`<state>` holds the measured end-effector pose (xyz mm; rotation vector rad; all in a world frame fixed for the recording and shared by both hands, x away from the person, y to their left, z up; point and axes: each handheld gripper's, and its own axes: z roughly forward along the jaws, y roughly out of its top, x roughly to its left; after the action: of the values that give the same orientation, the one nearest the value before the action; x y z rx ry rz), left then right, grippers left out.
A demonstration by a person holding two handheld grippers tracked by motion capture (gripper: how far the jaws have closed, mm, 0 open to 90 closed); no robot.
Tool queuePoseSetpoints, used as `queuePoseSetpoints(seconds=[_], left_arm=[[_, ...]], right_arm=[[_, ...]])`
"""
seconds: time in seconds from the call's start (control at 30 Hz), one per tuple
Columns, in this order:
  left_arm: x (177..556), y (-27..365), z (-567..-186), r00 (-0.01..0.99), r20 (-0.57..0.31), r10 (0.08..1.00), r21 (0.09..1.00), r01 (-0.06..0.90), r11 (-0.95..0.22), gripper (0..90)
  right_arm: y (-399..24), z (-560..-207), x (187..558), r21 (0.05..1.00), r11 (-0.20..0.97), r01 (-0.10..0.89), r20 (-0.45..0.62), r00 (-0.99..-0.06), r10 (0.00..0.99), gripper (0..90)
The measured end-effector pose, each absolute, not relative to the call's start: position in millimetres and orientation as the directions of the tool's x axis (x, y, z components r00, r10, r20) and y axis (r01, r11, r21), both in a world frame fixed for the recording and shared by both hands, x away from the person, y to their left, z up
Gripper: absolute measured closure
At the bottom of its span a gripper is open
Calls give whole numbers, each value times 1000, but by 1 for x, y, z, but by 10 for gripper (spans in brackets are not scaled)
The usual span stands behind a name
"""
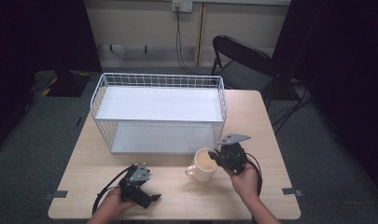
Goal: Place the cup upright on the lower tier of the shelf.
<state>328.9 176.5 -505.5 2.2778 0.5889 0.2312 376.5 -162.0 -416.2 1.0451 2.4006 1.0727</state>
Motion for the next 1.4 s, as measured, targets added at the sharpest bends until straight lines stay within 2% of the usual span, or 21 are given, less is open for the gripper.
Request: queuePoseSetpoints(seconds=[1.4], left_arm=[[329,176,-505,877,-14,480,718,343,-606,1]], right_arm=[[-111,-426,382,813,411,414,-85,-613,786,819]])
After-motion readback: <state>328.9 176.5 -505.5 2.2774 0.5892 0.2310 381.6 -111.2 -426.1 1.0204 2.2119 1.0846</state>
